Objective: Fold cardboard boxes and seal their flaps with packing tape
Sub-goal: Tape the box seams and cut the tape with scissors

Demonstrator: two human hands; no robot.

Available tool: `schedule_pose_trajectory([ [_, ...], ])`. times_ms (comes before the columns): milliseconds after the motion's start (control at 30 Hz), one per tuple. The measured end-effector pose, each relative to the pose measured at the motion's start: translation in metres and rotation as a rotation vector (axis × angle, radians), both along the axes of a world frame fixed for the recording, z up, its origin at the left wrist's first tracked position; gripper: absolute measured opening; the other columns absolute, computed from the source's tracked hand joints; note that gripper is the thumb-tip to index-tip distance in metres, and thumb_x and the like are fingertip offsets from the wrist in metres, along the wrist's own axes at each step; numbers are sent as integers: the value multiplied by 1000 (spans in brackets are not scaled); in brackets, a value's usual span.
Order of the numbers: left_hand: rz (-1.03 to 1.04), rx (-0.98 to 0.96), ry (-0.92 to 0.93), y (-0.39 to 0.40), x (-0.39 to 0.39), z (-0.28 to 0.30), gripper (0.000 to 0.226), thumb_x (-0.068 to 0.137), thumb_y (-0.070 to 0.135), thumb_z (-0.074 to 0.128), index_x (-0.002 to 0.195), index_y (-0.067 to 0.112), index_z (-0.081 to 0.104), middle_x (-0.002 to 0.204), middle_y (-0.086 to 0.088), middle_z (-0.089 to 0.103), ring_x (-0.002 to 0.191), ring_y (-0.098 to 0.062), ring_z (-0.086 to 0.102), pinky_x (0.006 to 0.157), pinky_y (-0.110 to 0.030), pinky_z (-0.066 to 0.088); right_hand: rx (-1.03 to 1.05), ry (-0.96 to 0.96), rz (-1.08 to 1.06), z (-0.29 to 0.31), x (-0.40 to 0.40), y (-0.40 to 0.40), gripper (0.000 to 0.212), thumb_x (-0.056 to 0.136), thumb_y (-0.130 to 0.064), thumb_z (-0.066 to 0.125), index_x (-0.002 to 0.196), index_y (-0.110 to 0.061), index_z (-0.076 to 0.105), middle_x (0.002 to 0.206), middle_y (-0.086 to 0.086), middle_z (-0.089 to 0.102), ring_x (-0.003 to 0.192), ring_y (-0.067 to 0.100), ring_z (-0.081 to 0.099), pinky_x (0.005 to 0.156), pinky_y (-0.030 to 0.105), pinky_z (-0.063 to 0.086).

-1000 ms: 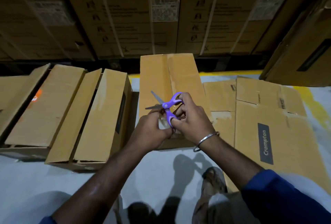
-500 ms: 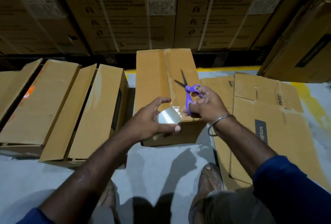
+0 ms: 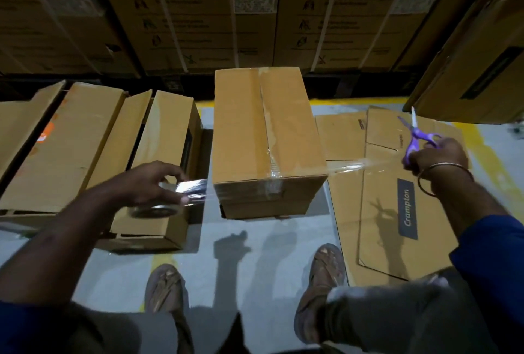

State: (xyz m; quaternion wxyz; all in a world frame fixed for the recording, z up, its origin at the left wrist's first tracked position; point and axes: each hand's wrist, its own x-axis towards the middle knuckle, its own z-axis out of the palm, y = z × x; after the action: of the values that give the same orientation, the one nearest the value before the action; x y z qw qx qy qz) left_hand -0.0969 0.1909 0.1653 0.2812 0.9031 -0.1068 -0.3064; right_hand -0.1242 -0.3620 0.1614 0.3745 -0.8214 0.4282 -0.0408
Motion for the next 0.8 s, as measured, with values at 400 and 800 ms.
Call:
schedule_pose_trajectory([
  [400, 3, 224, -70, 20, 42, -59, 17, 88, 42, 78, 91, 28, 71, 104, -1, 67, 94, -19, 62, 78, -34, 52, 9, 98, 123, -20, 14, 39, 18, 93, -4, 64, 105, -17, 60, 82, 14, 73, 66, 23, 68, 54, 31, 51],
  [800, -89, 323, -3, 26, 79, -105, 17, 90, 47, 76, 87, 31, 71, 95, 10, 64, 87, -6, 58, 67, -28, 41, 32, 171, 144, -94, 63, 37, 8, 91, -16, 70, 93, -23, 73, 69, 12, 73, 57, 24, 68, 56, 29, 55],
])
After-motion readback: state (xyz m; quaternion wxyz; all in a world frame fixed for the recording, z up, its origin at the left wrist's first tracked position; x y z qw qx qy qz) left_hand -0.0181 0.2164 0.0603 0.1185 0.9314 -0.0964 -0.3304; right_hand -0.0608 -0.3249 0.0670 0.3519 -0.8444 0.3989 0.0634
